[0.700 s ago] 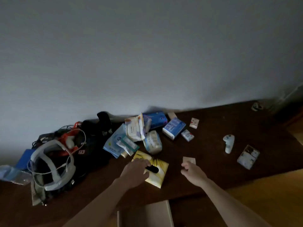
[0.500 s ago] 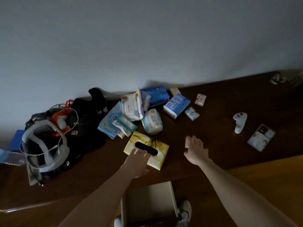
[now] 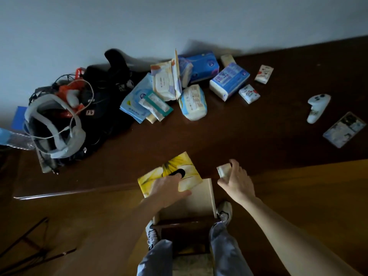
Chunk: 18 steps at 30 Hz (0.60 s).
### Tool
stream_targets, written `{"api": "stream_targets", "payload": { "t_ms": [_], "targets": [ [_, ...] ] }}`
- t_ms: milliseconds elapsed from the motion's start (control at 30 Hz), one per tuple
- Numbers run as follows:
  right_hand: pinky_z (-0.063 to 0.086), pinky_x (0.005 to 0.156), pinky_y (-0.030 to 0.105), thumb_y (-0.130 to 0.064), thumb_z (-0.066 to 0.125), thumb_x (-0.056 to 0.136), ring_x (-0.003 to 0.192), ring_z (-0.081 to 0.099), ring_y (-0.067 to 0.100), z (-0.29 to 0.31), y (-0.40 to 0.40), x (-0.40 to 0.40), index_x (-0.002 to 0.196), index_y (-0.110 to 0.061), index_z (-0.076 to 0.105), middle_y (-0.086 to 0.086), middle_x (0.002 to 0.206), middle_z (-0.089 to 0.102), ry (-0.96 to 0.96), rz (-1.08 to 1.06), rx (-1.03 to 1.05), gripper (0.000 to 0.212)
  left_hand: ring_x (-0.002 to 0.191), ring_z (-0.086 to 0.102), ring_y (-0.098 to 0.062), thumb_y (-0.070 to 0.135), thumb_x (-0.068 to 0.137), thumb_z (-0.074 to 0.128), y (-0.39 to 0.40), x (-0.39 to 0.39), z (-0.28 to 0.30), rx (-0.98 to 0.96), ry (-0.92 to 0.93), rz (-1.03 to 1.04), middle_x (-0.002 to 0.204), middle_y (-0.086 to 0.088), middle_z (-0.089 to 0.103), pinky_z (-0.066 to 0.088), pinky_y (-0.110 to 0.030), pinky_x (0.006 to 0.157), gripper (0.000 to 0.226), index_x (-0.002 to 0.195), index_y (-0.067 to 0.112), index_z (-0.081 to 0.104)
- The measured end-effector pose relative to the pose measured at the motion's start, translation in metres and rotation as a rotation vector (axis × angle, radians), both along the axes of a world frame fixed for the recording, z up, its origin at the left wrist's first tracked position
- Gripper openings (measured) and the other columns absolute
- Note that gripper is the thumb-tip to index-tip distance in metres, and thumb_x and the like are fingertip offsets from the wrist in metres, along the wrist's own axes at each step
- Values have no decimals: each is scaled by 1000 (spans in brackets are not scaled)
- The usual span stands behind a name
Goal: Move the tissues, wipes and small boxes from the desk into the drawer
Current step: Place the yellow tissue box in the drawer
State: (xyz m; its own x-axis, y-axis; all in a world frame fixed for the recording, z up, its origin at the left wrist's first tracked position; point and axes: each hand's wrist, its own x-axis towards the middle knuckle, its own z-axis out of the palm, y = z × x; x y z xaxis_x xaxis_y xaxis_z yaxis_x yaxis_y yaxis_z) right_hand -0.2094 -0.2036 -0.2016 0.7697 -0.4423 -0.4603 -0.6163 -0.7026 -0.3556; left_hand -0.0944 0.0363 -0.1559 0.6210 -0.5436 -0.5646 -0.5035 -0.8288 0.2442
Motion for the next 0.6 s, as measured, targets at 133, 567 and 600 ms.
{"api": "stream_targets", "payload": {
  "t_ms": [133, 567, 600],
  "targets": [
    [57, 80, 31, -47, 73, 85, 105, 63, 19, -2, 62, -52, 146, -19, 36, 3, 129, 58, 93, -38, 246, 77, 73, 61, -20, 81, 76, 48, 48, -48, -2, -81, 110, 210, 81, 7, 60, 42, -33, 56, 67, 114, 25, 49],
    [51, 74, 38, -23, 59, 90, 86, 66, 22, -139, 166, -95, 124, -30, 42, 0, 110, 65, 443, 105, 413, 39, 102, 65, -19, 74, 77, 57, 166, -108, -150, -10, 299, 384, 116, 6, 68, 50, -32, 76, 76, 141, 33, 48],
    [51, 74, 38, -22, 58, 90, 85, 66, 22, -151, 165, -88, 126, -29, 42, 0, 112, 64, 437, 128, 417, 40, 103, 65, -20, 74, 77, 57, 167, -108, -166, -1, 290, 379, 117, 6, 68, 48, -31, 74, 76, 140, 33, 49]
  ]
}}
